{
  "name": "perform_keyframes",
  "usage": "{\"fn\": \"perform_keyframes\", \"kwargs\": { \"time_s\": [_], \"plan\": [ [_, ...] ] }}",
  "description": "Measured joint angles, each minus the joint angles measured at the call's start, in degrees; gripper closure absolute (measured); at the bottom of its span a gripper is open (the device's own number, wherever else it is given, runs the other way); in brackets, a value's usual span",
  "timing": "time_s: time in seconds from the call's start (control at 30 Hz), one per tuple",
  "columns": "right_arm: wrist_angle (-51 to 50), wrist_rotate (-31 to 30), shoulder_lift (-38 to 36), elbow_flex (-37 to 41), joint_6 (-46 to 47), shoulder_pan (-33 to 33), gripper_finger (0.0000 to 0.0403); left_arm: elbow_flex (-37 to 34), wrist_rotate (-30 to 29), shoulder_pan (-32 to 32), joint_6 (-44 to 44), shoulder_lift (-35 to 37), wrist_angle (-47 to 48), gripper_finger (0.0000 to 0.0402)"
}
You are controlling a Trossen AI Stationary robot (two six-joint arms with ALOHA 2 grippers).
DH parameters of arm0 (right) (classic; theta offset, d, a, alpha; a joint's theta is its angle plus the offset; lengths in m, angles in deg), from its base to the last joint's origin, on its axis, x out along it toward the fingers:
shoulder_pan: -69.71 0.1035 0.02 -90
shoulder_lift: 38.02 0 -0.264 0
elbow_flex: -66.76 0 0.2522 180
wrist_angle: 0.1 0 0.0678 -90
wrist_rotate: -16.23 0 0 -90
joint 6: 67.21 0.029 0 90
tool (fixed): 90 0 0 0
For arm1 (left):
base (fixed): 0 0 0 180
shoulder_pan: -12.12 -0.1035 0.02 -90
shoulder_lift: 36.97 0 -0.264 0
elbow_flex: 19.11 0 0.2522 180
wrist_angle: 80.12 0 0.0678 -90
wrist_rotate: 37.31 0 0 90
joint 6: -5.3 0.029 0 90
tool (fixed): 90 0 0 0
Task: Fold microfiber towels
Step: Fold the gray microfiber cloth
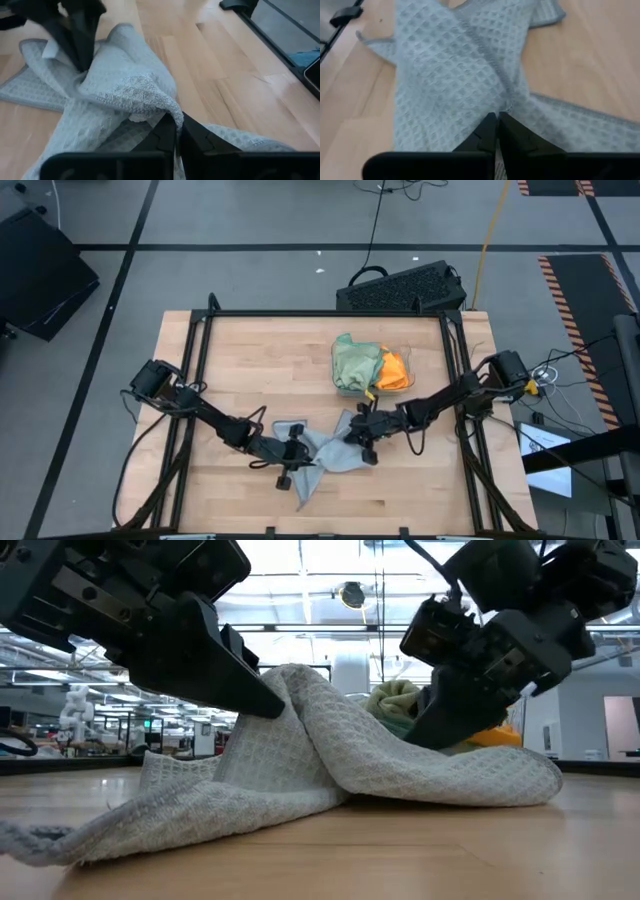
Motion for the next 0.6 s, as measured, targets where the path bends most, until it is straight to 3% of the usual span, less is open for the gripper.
{"fn": "perform_keyframes", "kwargs": {
  "time_s": [0.2,0.6],
  "plan": [
    [-2.1,0.1,-3.5,0.0,-2.5,1.5,0.04,0.0,-2.6,-0.1,-1.3,0.0,5.2,0.0396],
    [-12.1,-0.3,-14.7,0.0,-5.8,2.5,0.0401,0.0,-2.9,-3.0,-10.3,0.0,6.6,0.033]
  ]
}}
